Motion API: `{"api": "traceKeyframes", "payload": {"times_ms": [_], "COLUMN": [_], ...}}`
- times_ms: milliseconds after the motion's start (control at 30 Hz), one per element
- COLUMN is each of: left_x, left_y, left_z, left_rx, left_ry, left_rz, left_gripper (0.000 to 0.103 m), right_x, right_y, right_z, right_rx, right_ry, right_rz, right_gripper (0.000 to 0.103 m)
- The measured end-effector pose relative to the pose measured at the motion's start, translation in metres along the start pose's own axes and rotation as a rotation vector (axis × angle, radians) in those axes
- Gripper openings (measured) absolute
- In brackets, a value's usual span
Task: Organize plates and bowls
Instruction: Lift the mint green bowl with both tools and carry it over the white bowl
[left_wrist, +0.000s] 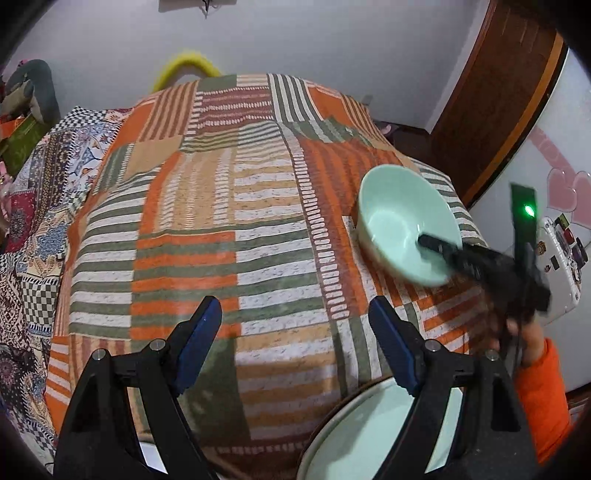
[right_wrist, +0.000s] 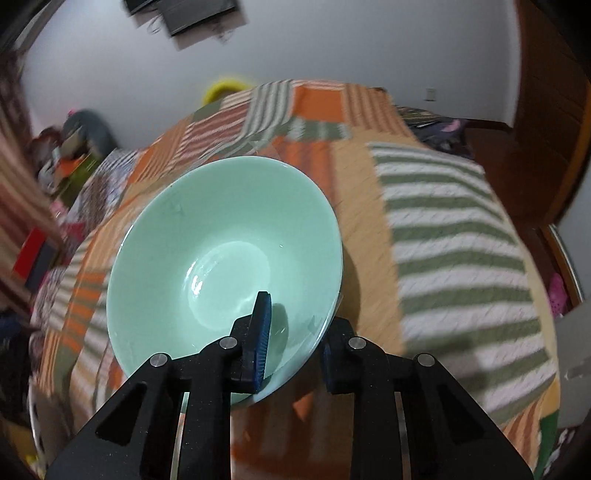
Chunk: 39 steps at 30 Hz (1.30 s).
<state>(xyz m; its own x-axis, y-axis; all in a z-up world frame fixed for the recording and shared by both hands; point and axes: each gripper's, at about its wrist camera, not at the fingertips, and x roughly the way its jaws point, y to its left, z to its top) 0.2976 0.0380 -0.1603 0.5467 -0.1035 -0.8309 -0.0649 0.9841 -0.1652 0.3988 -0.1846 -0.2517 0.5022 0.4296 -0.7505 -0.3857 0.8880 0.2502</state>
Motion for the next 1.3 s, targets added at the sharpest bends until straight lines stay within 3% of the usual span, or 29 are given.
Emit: {"api": "traceKeyframes", "payload": {"times_ms": [133, 267, 533, 733, 800, 867, 1100, 1300], "left_x": [0.024, 0.043, 0.067, 0.085, 0.087, 0.090, 0.078, 0.044], "left_y": [-0.003, -0.013, -0.028, -0.029, -0.034, -0.040, -0.037, -0.032], "left_z": [0.009, 0.014, 0.025, 0.029, 0.028, 0.028, 0.021, 0.011], "left_rx": [-0.016, 0.006, 0.043, 0.025, 0.043, 0.056, 0.013, 0.014], "left_ry": [0.060, 0.086, 0.103, 0.136, 0.138, 0.152, 0.155, 0.097], "left_rz": [-0.013, -0.012, 0.013, -0.039, -0.051, -0.068, -0.098, -0.090], "left_gripper": [0.082, 0.081, 0.065, 0.039, 0.024, 0.016, 0.015, 0.015], "right_x": [-0.010, -0.012, -0.004, -0.005, -0.007, -0.011, -0.023, -0.038], "right_y": [0.013, 0.014, 0.001, 0.005, 0.010, 0.013, 0.023, 0.037], "right_z": [-0.022, -0.026, -0.017, -0.014, -0.015, -0.015, -0.014, -0.017], "right_rx": [-0.019, -0.009, 0.111, 0.118, 0.103, 0.095, 0.066, 0.062], "right_ry": [0.031, 0.043, 0.020, -0.007, -0.017, -0.025, -0.041, -0.059], "right_rz": [0.066, 0.078, 0.097, 0.108, 0.097, 0.088, 0.059, 0.087], "right_gripper": [0.021, 0.025, 0.030, 0.030, 0.027, 0.025, 0.025, 0.025]}}
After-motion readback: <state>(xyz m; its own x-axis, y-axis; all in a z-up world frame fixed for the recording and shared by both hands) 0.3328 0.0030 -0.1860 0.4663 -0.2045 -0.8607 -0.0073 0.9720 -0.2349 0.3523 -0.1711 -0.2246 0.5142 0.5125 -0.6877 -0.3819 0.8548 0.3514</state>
